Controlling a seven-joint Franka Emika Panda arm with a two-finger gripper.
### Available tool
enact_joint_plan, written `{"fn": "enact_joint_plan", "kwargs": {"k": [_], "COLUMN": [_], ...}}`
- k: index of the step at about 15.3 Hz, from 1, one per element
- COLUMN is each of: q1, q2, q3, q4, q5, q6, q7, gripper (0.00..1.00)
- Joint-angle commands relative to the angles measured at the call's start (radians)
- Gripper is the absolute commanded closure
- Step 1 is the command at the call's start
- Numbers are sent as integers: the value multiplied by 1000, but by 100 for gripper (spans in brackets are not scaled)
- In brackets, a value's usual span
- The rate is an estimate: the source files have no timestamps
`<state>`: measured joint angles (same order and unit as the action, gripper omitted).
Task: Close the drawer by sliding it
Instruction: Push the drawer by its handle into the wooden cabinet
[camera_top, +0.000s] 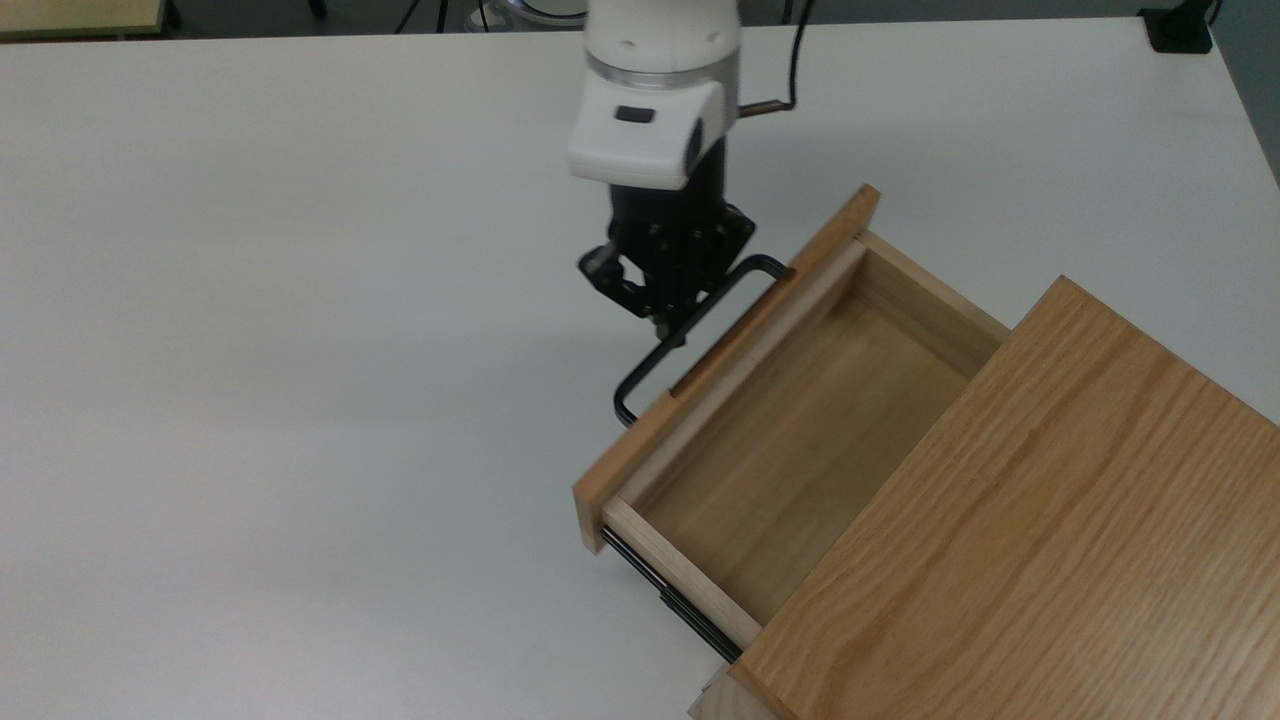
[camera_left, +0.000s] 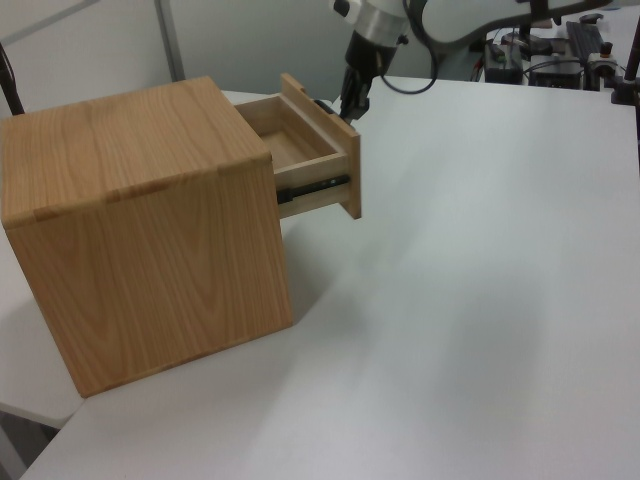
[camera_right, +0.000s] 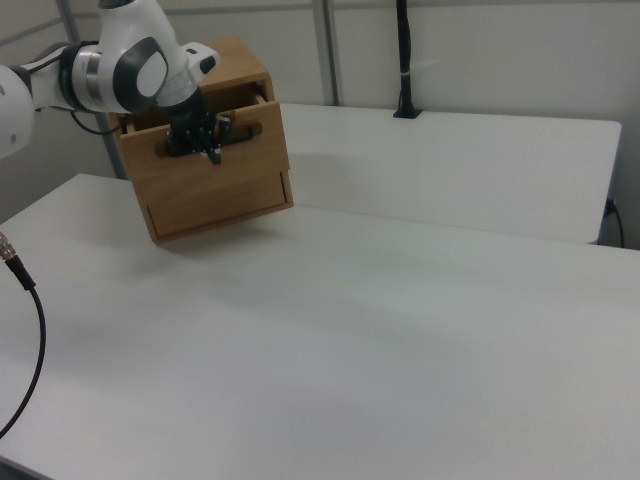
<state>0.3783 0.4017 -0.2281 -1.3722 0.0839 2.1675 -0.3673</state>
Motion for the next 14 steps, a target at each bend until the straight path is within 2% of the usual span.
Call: {"fn": "enact_joint_plan", "kwargs": {"k": [1,9,14], "q1": [43,86,103], "q2": [101,207,232], "q3": [-13,-5,-2], "q4": [116,144,144], "q5": [19,23,74], "q6": [57,334,448], "q7": [53,67,68], "gripper": [100,99,99]}}
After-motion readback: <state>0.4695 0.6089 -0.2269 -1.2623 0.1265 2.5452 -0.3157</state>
